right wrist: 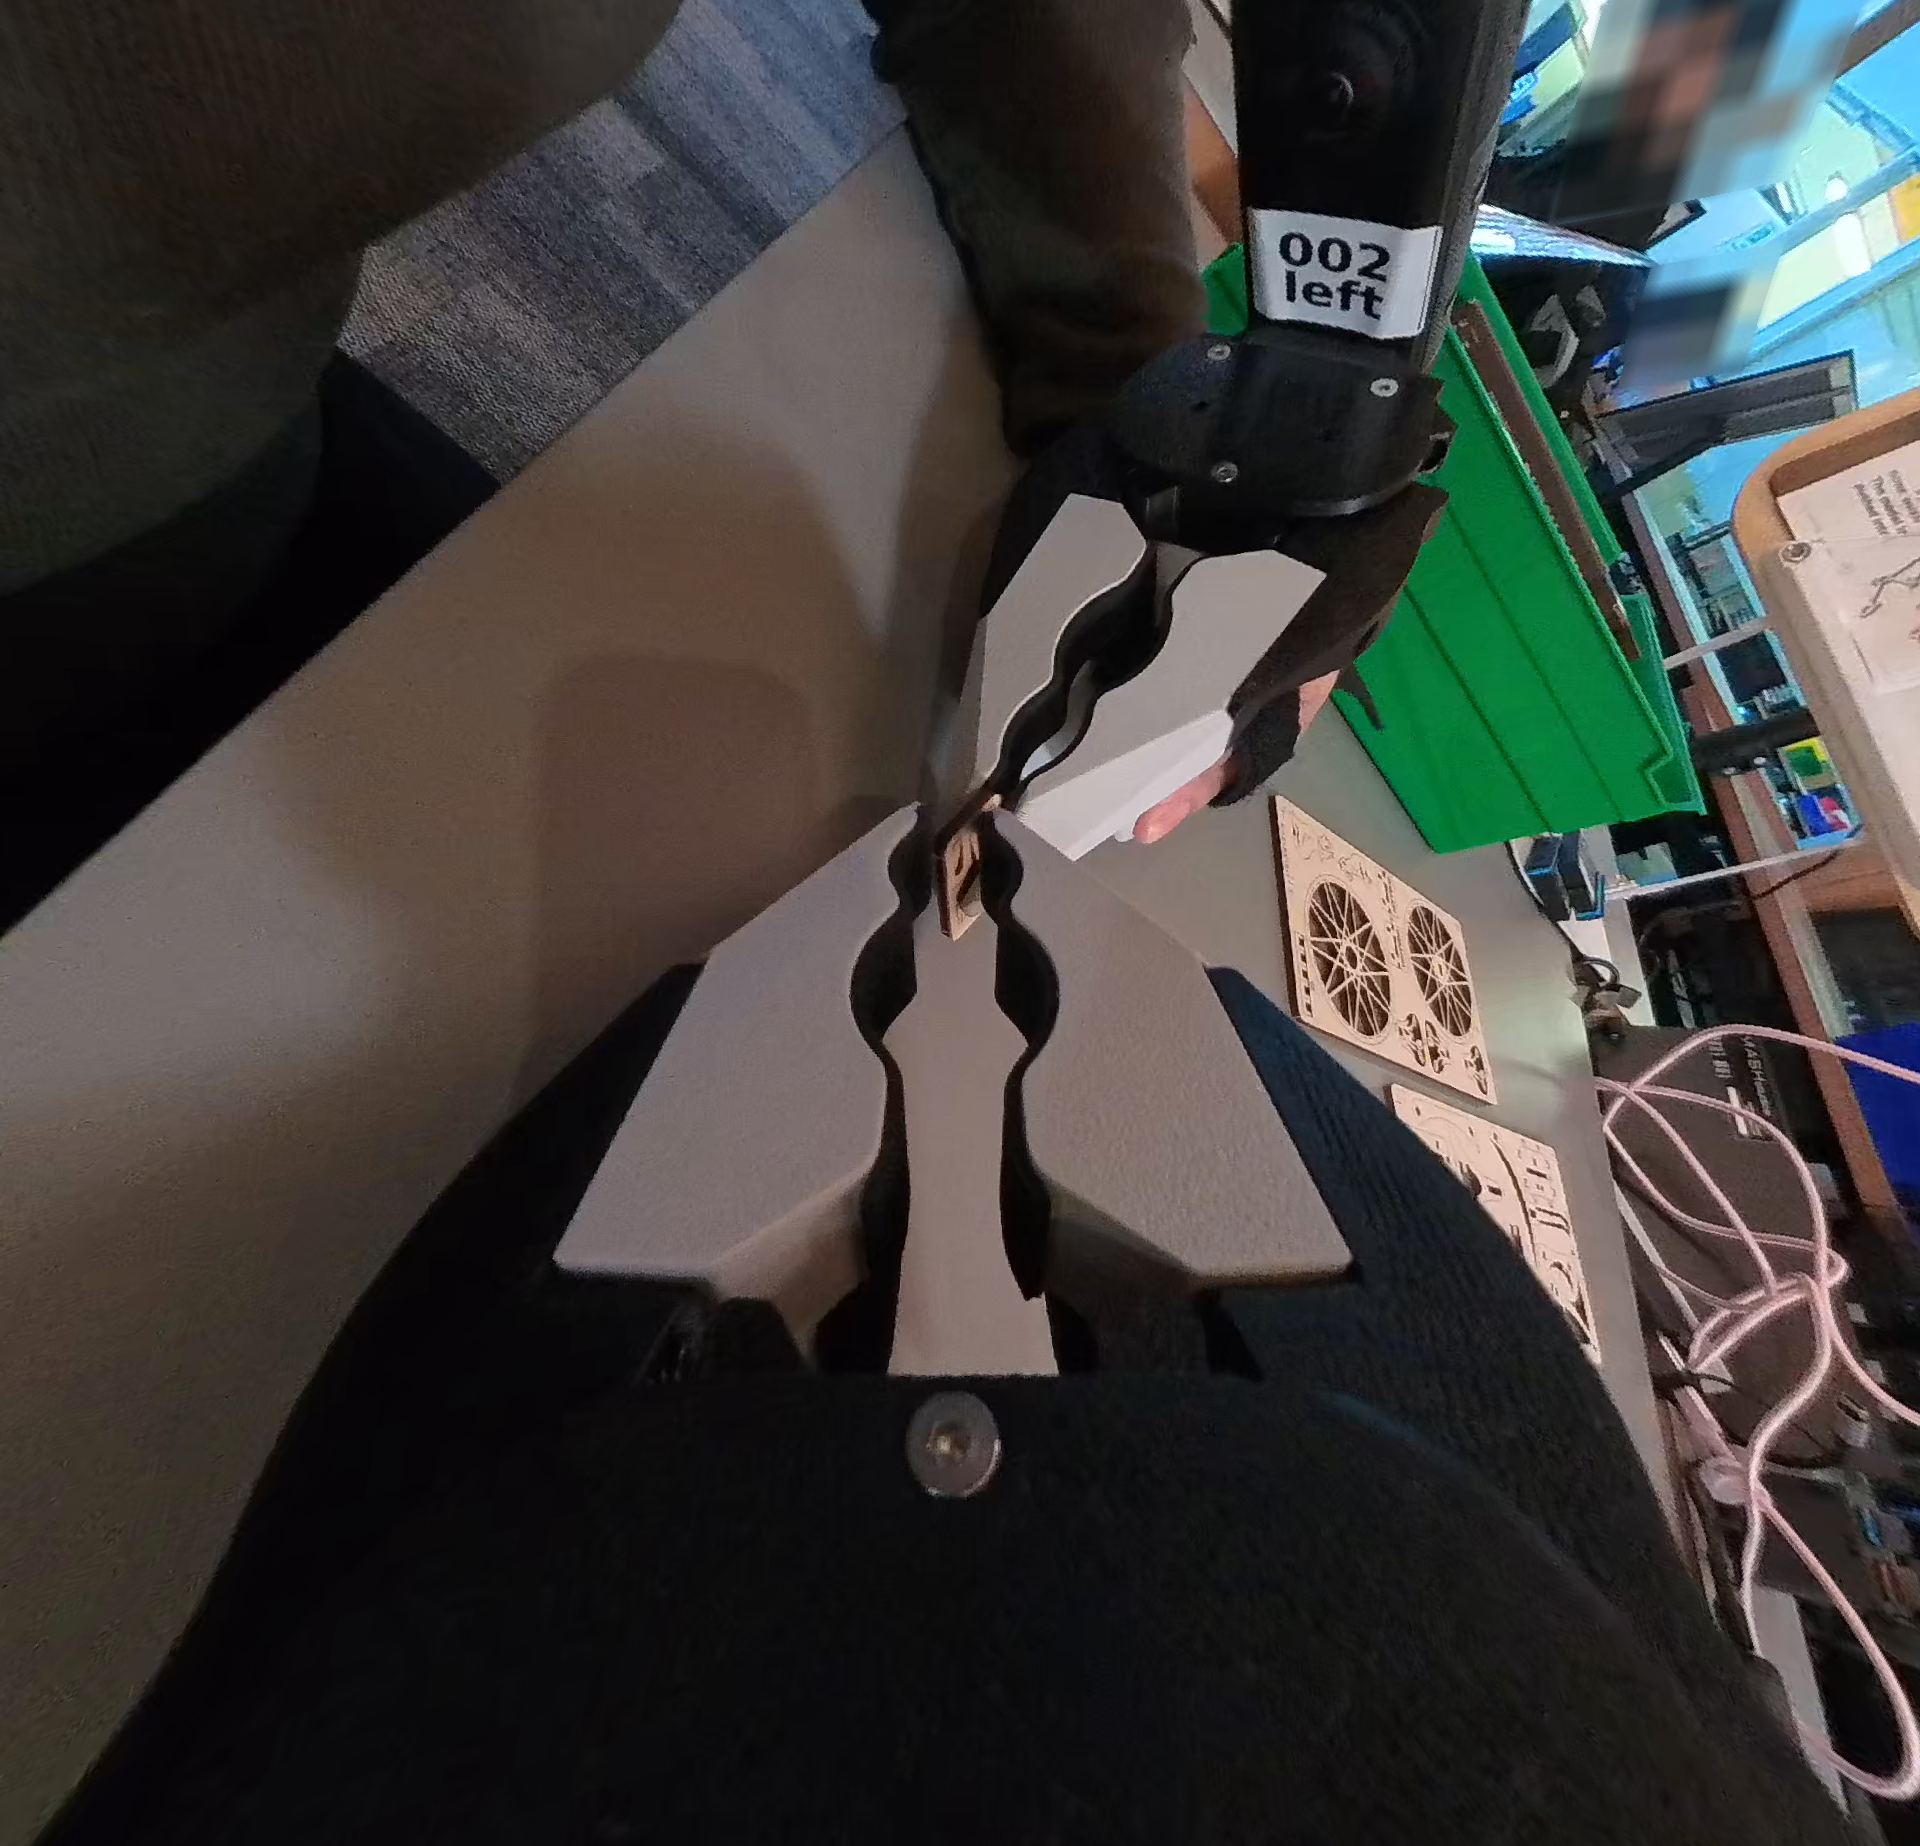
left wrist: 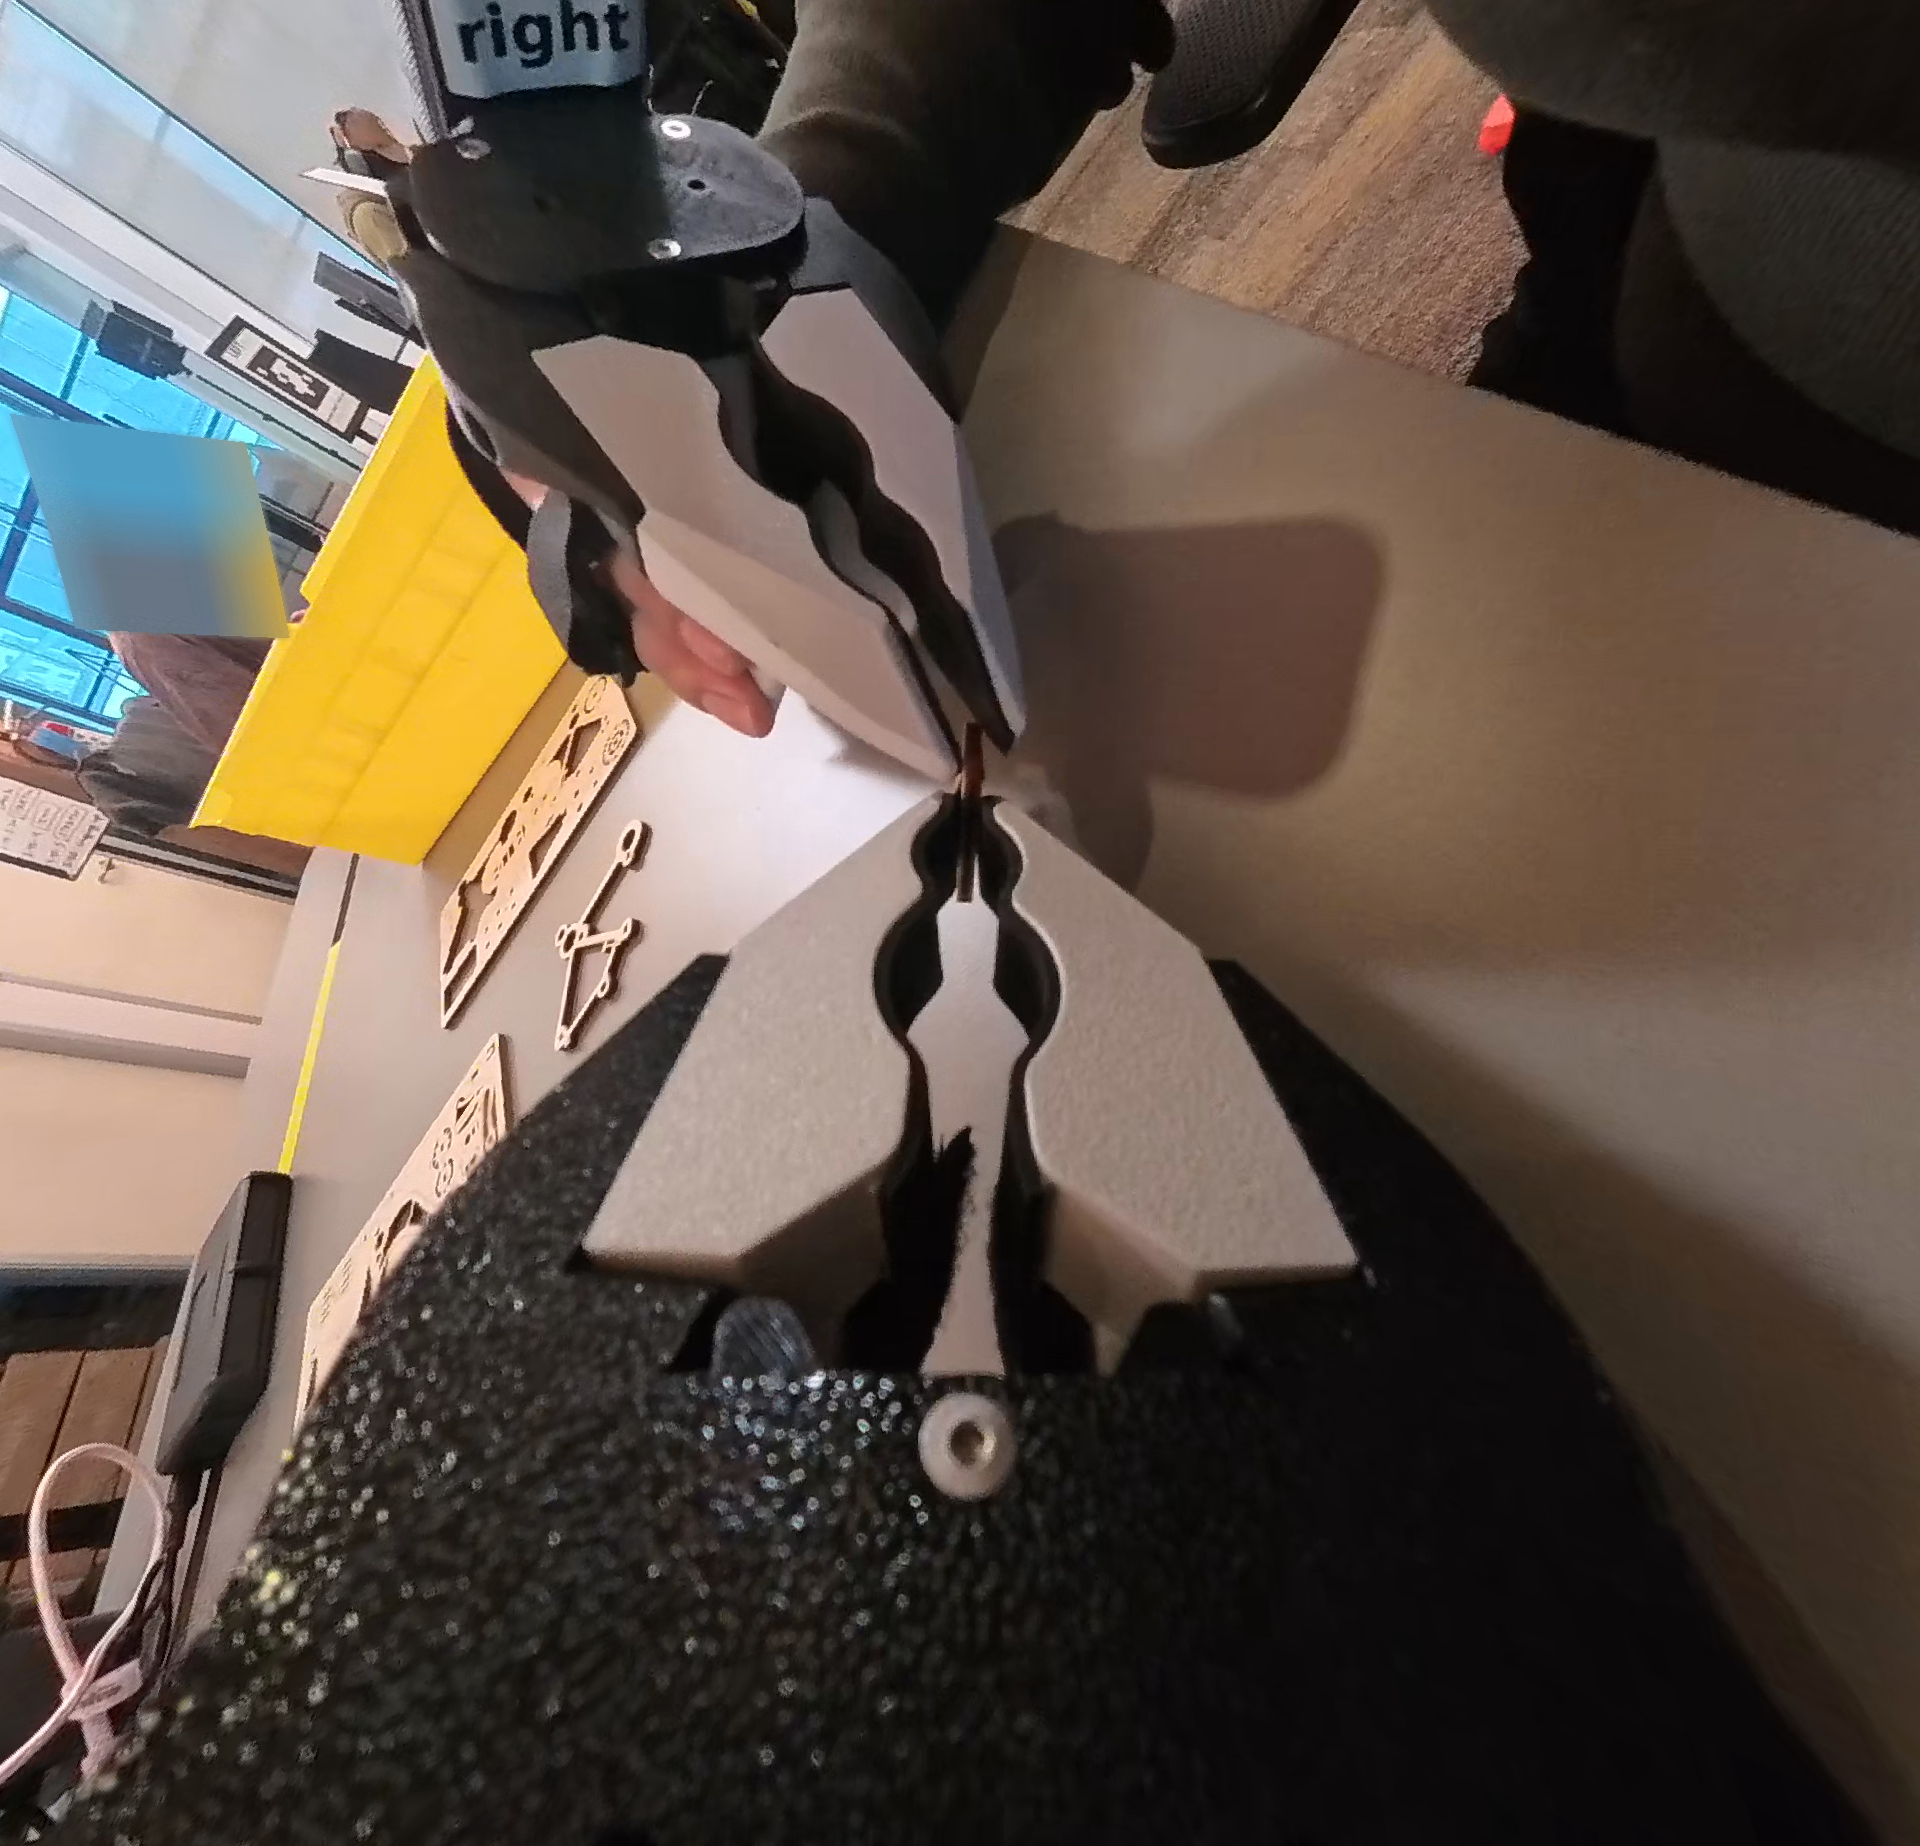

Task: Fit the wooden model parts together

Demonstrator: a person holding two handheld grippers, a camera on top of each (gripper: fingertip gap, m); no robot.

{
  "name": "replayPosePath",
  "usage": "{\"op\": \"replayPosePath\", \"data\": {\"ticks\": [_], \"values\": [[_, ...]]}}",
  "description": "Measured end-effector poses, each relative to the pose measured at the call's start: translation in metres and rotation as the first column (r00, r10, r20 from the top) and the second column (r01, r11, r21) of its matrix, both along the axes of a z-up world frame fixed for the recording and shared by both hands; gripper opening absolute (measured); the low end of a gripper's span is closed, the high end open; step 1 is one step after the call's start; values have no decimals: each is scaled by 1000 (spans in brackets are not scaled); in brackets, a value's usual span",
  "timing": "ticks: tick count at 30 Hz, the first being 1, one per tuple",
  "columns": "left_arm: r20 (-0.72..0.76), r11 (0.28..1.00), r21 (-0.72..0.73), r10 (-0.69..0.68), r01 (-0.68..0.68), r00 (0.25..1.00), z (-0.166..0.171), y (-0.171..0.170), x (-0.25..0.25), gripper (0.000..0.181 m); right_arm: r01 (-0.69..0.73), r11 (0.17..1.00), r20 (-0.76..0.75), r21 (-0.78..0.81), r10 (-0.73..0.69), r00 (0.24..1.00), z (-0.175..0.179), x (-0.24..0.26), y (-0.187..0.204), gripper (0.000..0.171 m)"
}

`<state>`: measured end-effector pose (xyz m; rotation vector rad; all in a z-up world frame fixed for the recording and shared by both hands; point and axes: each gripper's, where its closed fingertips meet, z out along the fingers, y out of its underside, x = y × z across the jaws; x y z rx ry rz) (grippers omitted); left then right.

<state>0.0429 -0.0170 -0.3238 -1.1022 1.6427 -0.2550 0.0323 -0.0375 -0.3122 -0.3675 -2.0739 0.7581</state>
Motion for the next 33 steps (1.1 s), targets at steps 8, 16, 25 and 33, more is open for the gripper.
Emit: {"op": "replayPosePath", "data": {"ticks": [8, 16, 25, 33], "values": [[0, 1000, -4, 5, -5, 1000, 0, 1, -1, 1, 12, 1000, 3, 15, -12, 1000, -1, -1, 3, 6], [-3, 1000, -6, -5, 5, 1000, -1, 0, -1, 1, 11, 1000, 27, -12, -11, 1000, -3, 0, 3, 6], [-29, 999, -31, -21, 20, 999, -4, -3, 0, 1, 19, 999, 59, 40, -21, 998, -7, 0, 0, 6], [-41, 999, -34, -33, 32, 999, -6, -4, 0, 1, 42, 991, 158, -124, -22, 987, -8, 0, -2, 7]]}}
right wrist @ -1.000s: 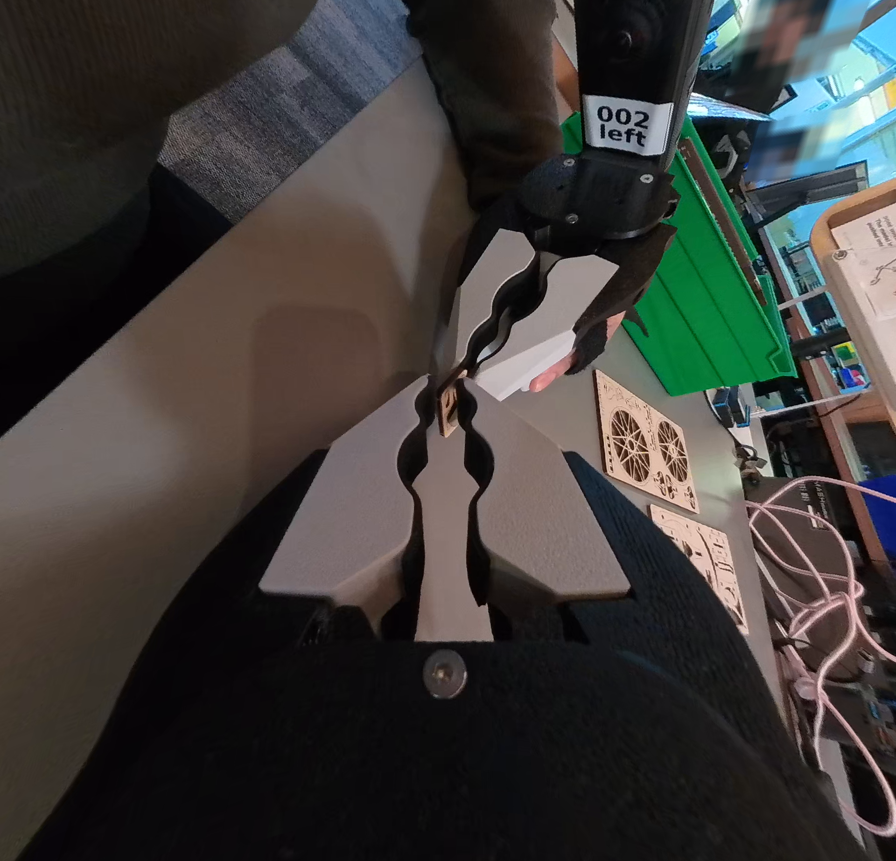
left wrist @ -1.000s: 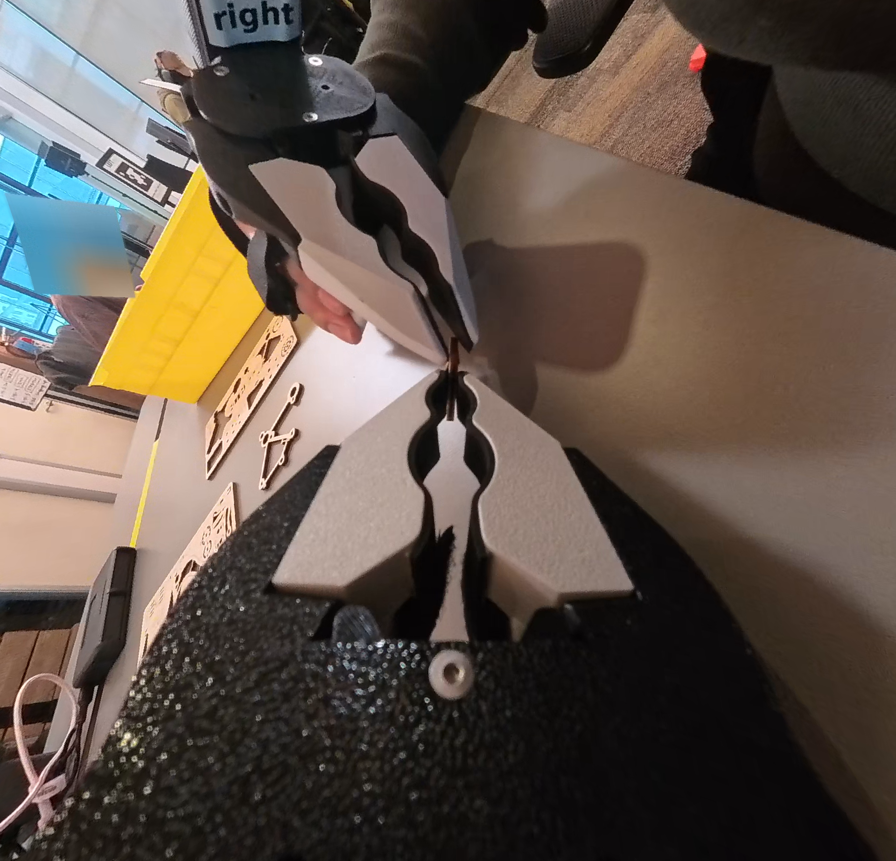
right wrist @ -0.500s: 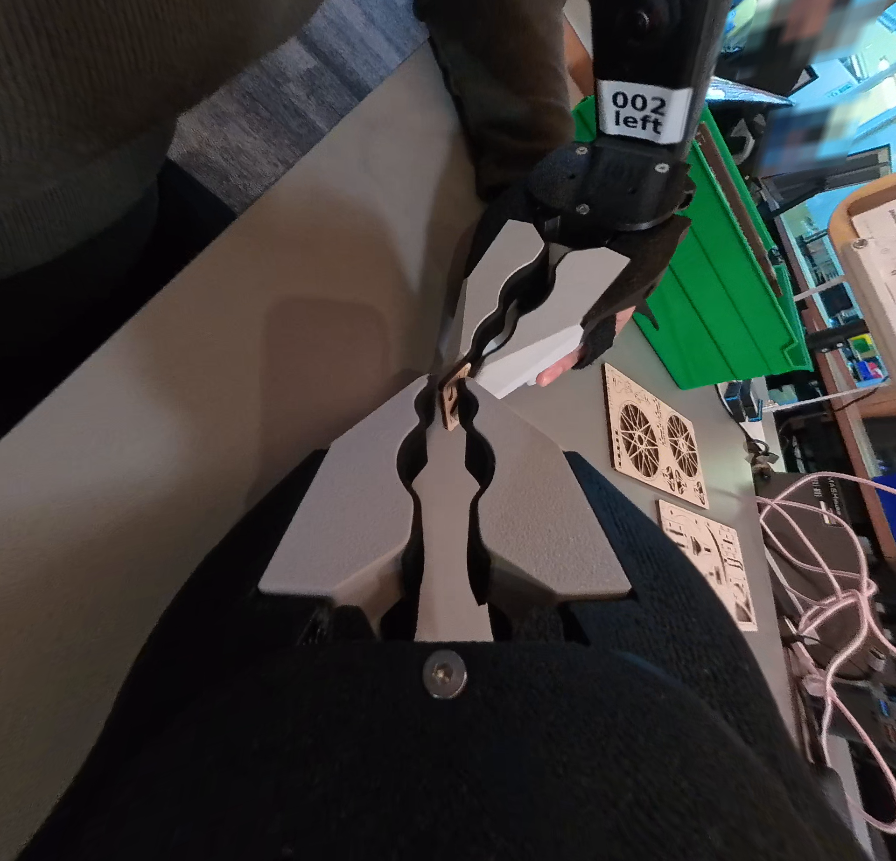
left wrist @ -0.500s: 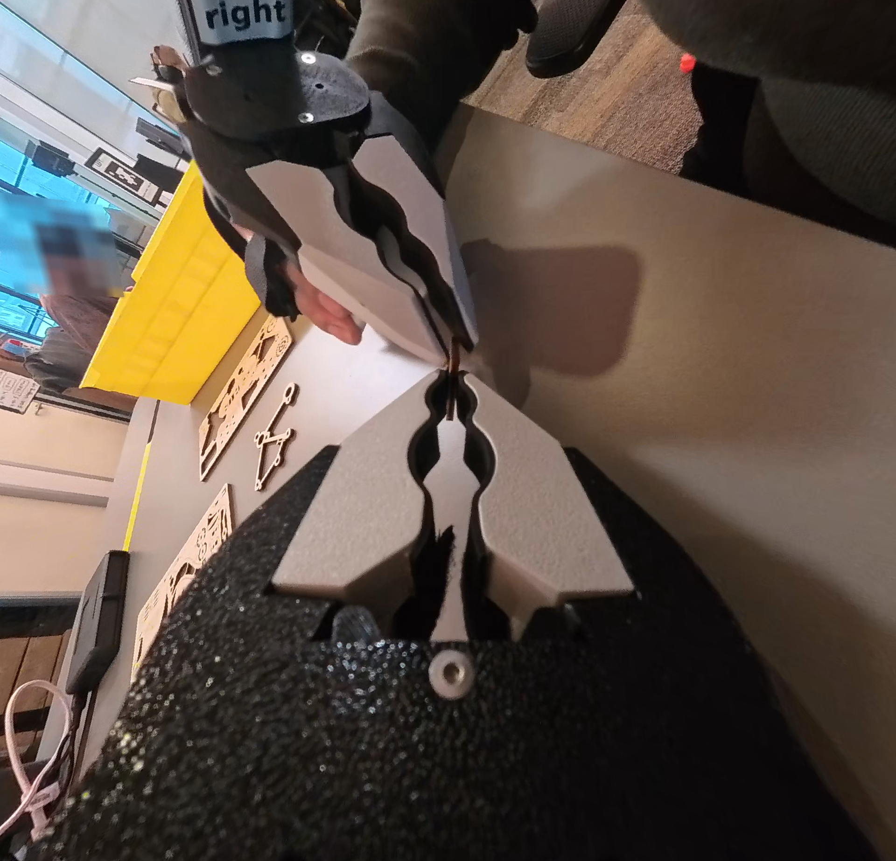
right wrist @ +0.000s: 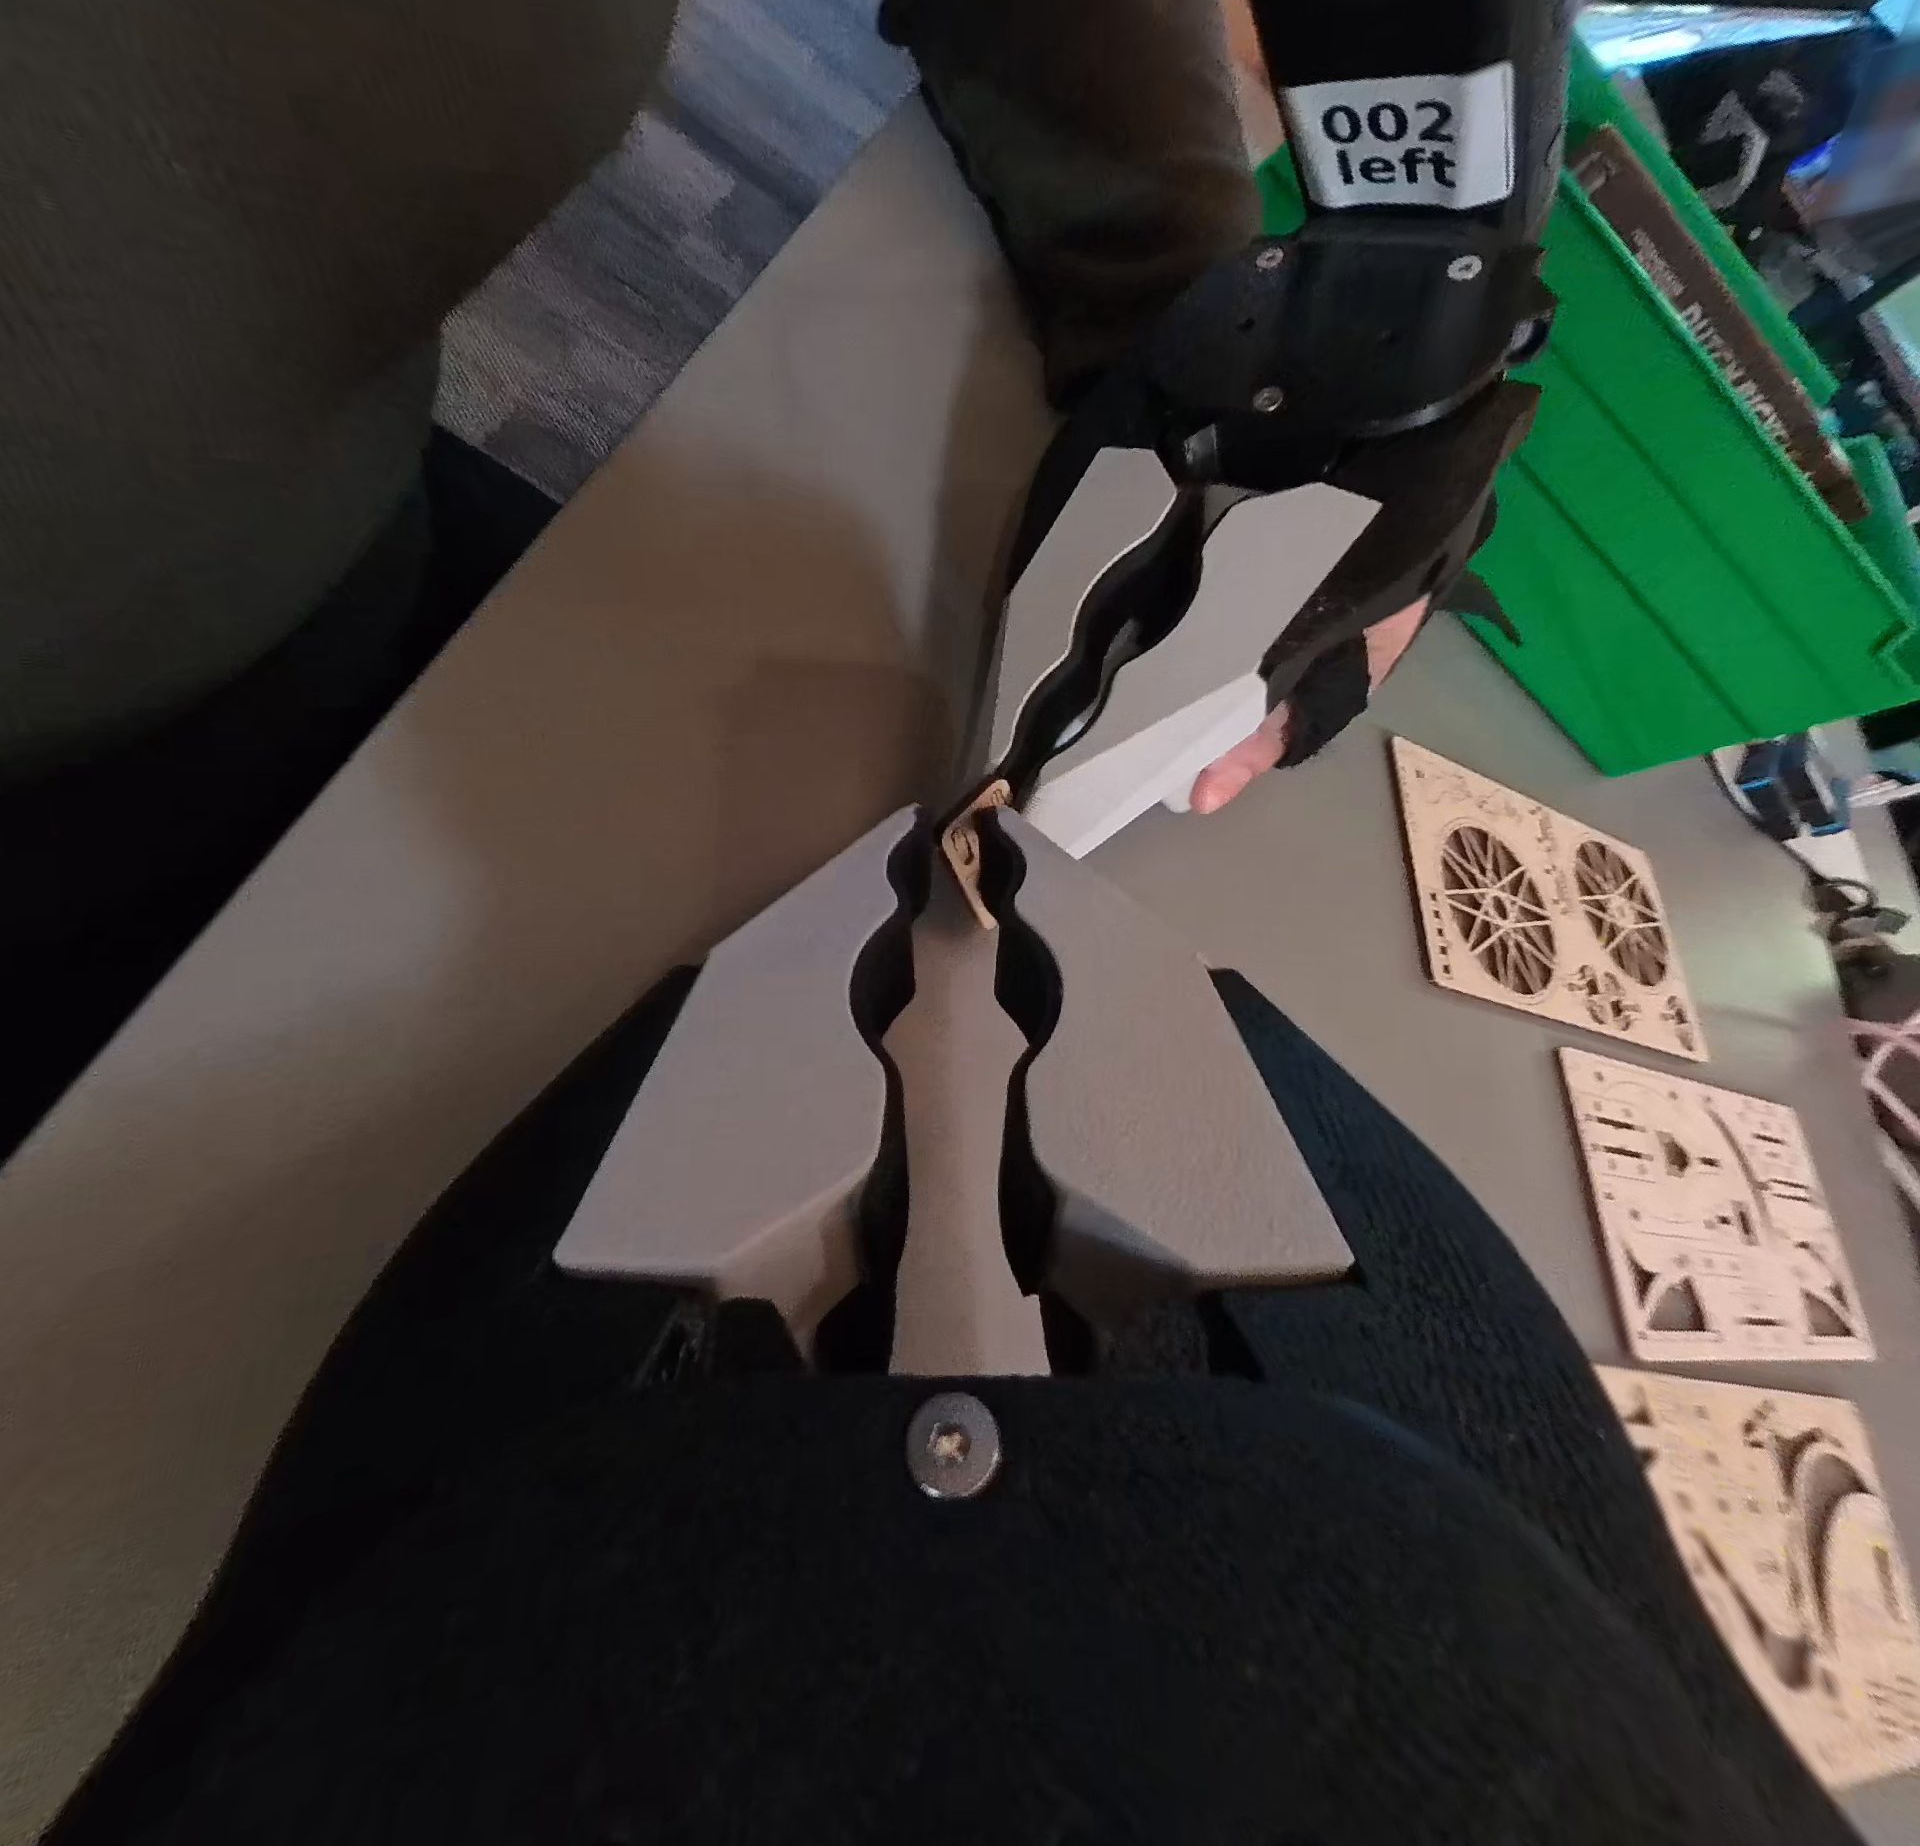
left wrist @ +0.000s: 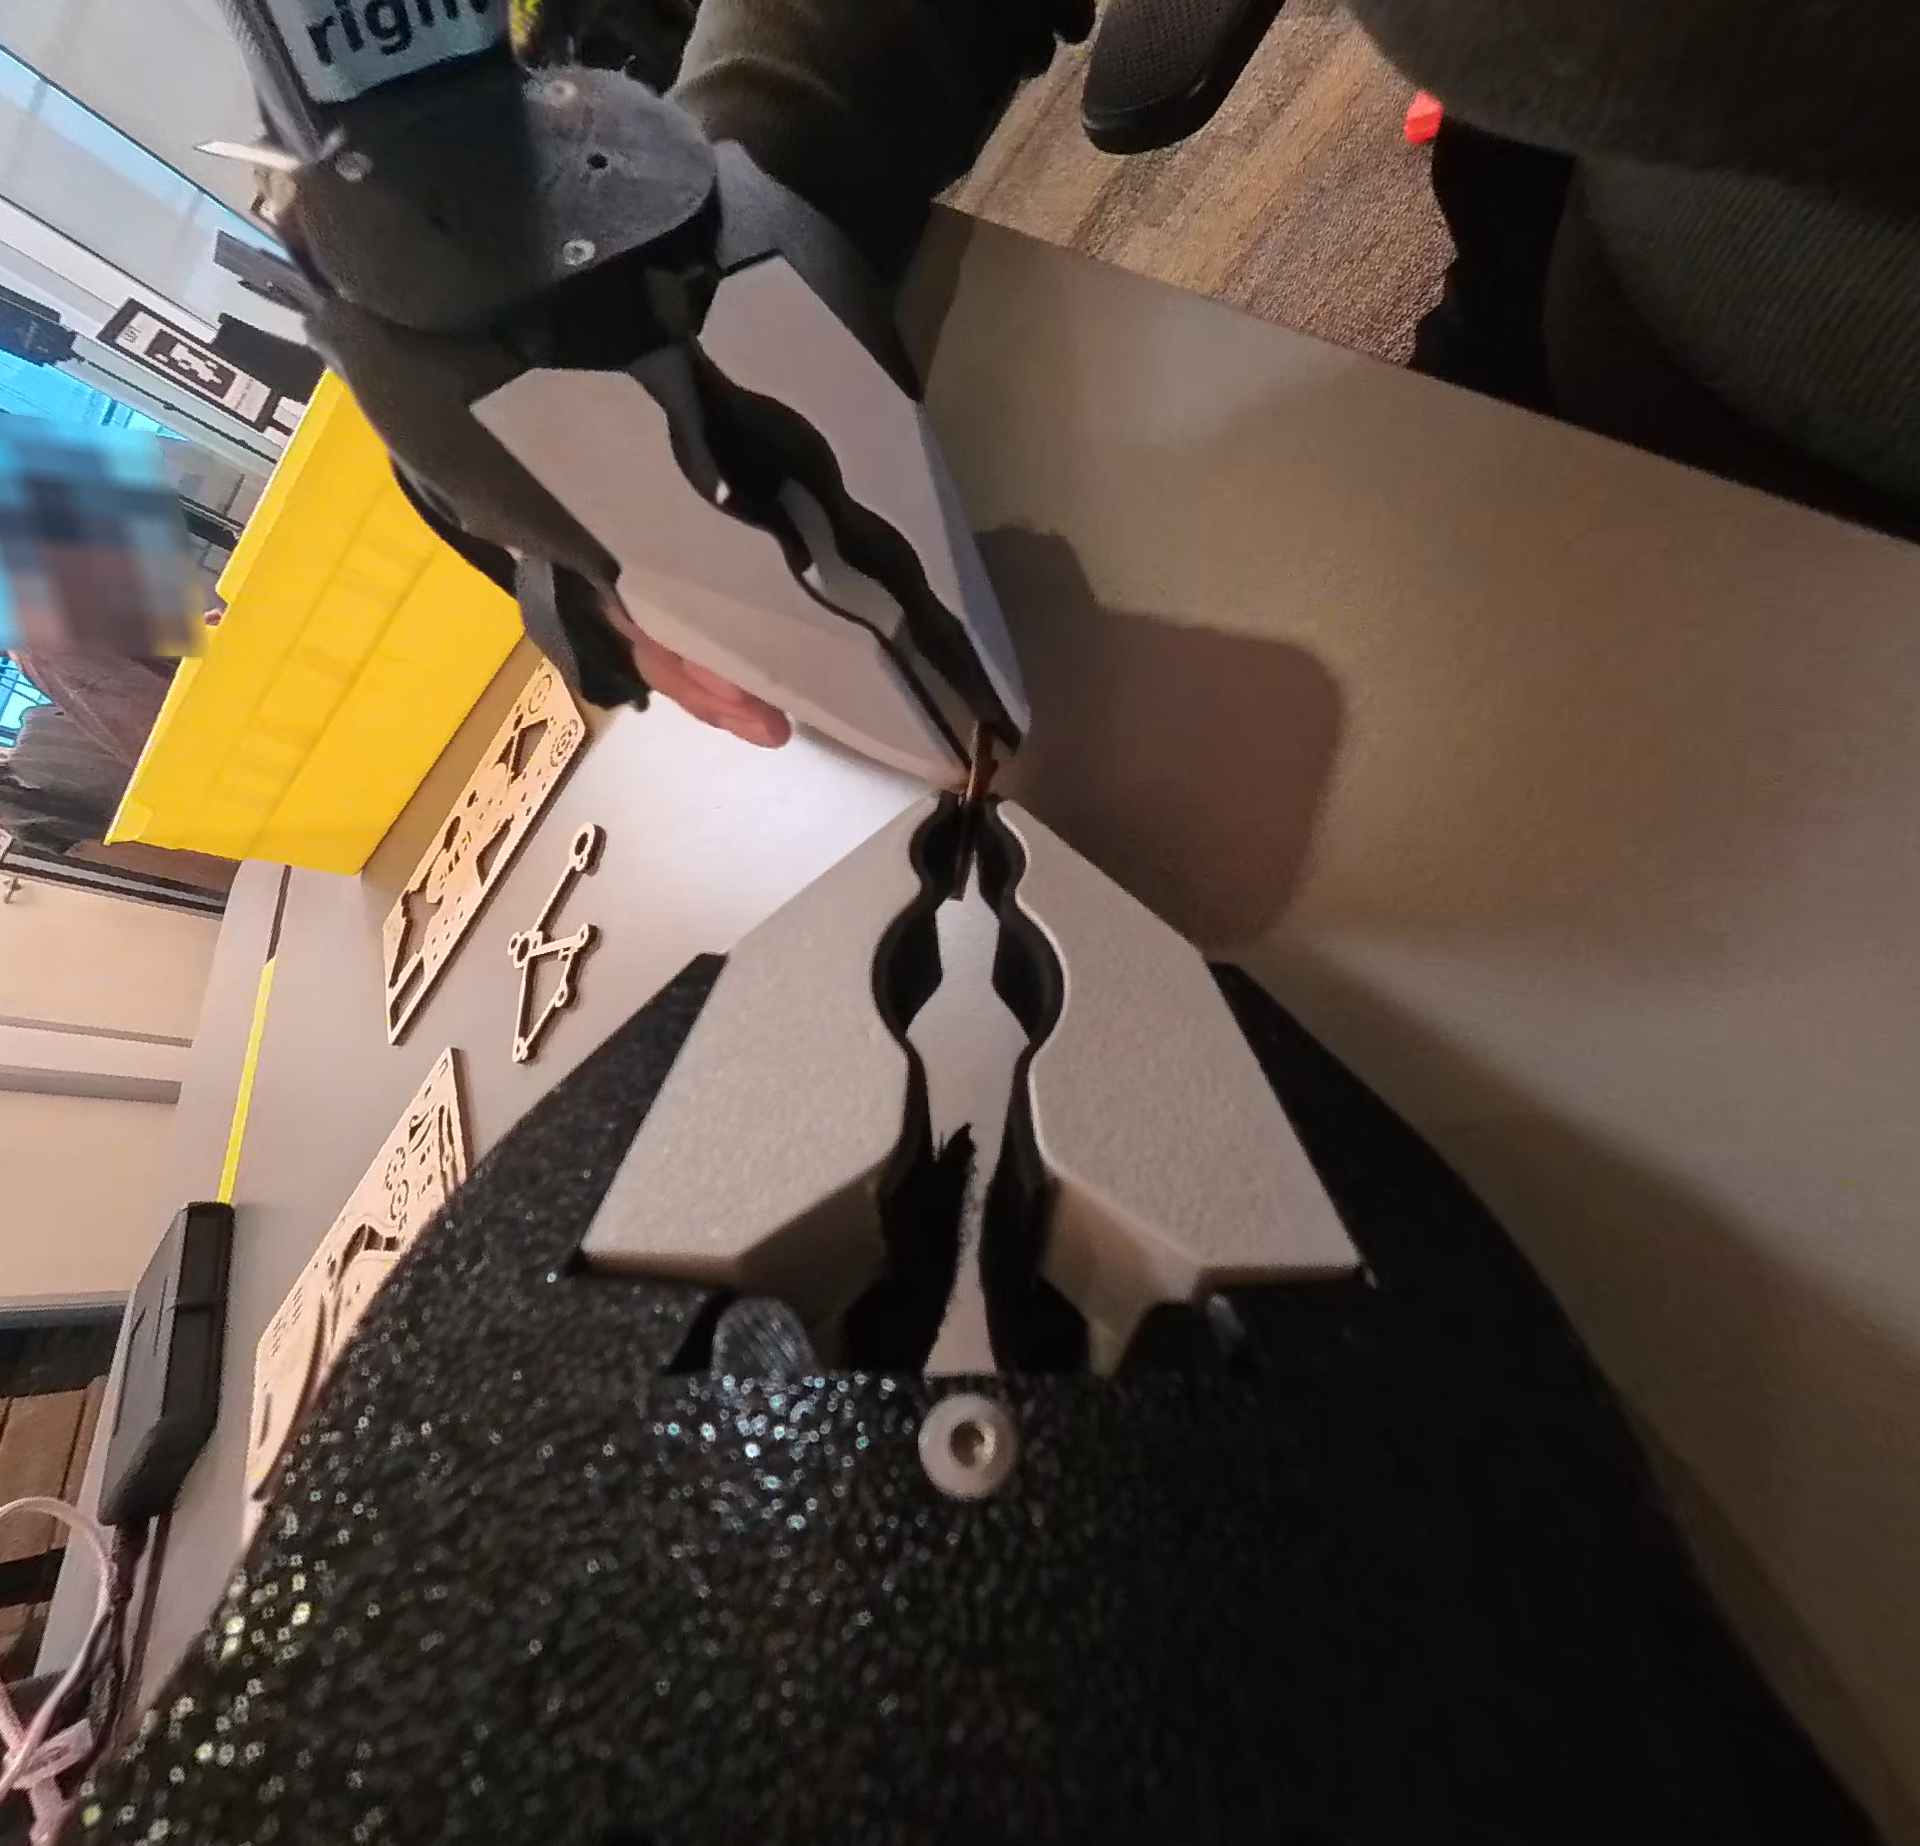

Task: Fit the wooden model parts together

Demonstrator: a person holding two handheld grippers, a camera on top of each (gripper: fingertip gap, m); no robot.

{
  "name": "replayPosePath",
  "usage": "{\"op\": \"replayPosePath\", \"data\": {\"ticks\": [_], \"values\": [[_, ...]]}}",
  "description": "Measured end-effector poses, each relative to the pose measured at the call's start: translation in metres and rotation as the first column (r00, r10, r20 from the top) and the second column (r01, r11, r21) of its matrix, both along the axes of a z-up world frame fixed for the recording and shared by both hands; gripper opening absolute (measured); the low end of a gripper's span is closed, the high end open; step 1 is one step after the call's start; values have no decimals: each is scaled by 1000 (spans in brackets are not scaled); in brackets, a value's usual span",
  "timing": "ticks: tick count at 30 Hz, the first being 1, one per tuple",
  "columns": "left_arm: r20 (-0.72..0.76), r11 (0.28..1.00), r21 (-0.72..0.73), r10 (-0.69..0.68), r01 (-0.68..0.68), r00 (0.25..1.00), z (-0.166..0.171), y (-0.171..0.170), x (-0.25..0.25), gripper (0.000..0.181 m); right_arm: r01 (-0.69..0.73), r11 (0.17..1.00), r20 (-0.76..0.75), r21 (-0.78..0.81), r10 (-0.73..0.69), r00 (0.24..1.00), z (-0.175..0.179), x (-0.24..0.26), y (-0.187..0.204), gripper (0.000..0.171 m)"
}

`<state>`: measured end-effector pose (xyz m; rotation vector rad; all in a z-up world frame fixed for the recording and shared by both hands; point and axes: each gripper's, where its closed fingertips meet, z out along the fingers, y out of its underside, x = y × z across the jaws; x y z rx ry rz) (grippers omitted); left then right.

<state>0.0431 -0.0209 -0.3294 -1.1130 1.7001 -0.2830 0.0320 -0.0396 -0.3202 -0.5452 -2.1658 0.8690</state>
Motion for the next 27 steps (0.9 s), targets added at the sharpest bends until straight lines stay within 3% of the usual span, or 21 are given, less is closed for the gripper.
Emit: {"op": "replayPosePath", "data": {"ticks": [5, 10, 14, 17, 20, 23, 27], "values": [[7, 999, 41, 12, -12, 1000, 2, 0, 1, 1, 3, 997, -3, -78, -3, 1000, 3, 0, 0, 7], [54, 998, 36, 52, -54, 997, 8, 5, 0, 1, 12, 1000, -102, 20, -10, 995, 9, -3, 7, 4], [141, 986, 48, 154, -162, 978, 21, 23, -4, 11, 82, 982, -137, -170, -106, 985, 31, -8, 26, 1], [201, 970, -32, 242, -241, 949, 31, 38, -8, 14, 116, 888, -121, -445, -188, 975, 55, -14, 40, 0], [368, 945, -239, 301, -223, 880, 59, 40, -7, 7, 71, 711, -103, -700, -199, 975, 80, -16, 48, 0], [492, 904, -405, 344, -140, 800, 79, 43, -8, 7, 43, 601, -112, -798, -219, 969, 94, -19, 56, 0], [587, 884, -458, 384, -99, 712, 97, 53, -14, 1, 14, 537, -154, -844, -266, 952, 109, -26, 65, 0]]}}
